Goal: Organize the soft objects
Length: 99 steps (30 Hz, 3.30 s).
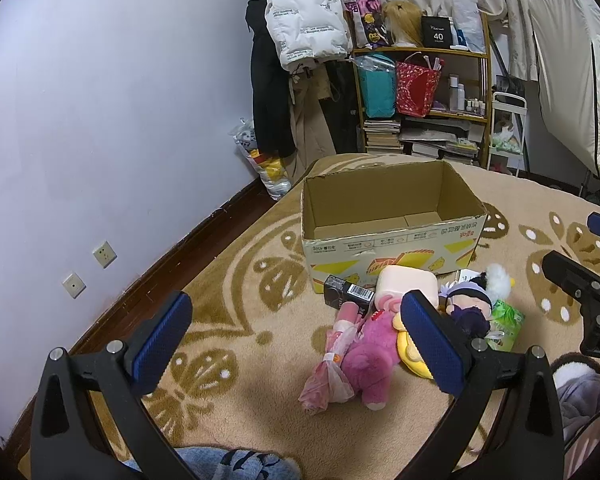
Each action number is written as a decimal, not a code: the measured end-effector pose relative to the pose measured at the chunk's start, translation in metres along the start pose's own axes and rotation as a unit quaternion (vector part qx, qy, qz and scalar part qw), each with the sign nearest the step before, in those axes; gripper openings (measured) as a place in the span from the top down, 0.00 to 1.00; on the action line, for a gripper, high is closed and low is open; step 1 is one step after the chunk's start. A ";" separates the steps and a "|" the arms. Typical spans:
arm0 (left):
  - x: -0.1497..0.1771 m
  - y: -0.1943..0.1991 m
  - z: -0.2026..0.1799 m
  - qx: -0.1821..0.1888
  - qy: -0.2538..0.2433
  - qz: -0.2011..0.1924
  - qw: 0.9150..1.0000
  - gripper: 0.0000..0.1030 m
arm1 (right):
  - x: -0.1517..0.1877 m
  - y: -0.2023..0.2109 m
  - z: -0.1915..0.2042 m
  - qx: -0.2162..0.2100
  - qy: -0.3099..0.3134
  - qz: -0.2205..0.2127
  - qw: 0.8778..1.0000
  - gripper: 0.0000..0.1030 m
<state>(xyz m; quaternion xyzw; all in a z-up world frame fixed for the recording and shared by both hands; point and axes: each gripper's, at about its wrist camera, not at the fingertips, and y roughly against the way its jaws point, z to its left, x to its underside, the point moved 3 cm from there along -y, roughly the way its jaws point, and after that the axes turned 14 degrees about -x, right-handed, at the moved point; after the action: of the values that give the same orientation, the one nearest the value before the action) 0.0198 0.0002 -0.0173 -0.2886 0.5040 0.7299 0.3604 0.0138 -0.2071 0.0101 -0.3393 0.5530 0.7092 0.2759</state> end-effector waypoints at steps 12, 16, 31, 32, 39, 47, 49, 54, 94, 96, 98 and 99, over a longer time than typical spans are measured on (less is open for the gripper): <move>0.001 -0.002 0.000 -0.001 -0.001 0.003 1.000 0.00 | 0.000 -0.001 0.001 0.001 0.000 0.000 1.000 0.00; 0.001 -0.003 0.000 -0.001 0.000 0.005 1.000 0.00 | 0.000 -0.001 0.001 0.002 0.001 0.001 1.000 0.00; 0.001 -0.006 -0.002 -0.001 -0.004 0.009 1.000 0.00 | 0.002 -0.003 0.002 -0.001 0.003 0.002 1.000 0.00; 0.001 -0.006 -0.002 -0.001 -0.004 0.010 1.000 0.00 | 0.002 -0.003 0.002 -0.001 0.003 0.002 1.000 0.00; 0.002 -0.006 -0.002 -0.001 -0.005 0.011 1.000 0.00 | 0.002 -0.002 0.002 -0.001 0.004 0.002 1.000 0.00; 0.002 -0.007 -0.003 -0.001 -0.006 0.012 1.000 0.00 | 0.001 -0.002 0.002 -0.001 0.005 0.001 1.000 0.00; 0.002 -0.007 -0.003 -0.001 -0.005 0.012 1.000 0.00 | 0.001 -0.003 0.002 0.000 0.004 0.002 1.000 0.00; 0.002 -0.006 -0.003 -0.002 -0.005 0.013 1.000 0.00 | 0.004 -0.005 0.005 -0.003 0.006 0.004 1.000 0.00; 0.005 -0.061 -0.006 0.034 0.002 0.120 0.992 0.00 | -0.004 -0.026 -0.024 0.012 -0.041 0.016 0.999 0.00; 0.002 -0.066 -0.007 0.035 0.000 0.123 0.992 0.00 | -0.004 -0.033 -0.024 0.011 -0.037 0.022 0.999 0.00; -0.002 -0.072 -0.009 0.031 -0.007 0.119 0.992 0.00 | -0.005 -0.037 -0.025 0.008 -0.036 0.027 0.999 0.00; -0.003 -0.076 -0.011 0.027 -0.013 0.117 0.993 0.00 | -0.005 -0.040 -0.025 0.008 -0.035 0.030 0.999 0.00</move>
<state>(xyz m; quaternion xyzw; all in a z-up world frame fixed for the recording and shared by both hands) 0.0844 0.0068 -0.0581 -0.2085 0.5493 0.7567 0.2866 0.0522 -0.2218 -0.0138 -0.2949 0.5587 0.7242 0.2764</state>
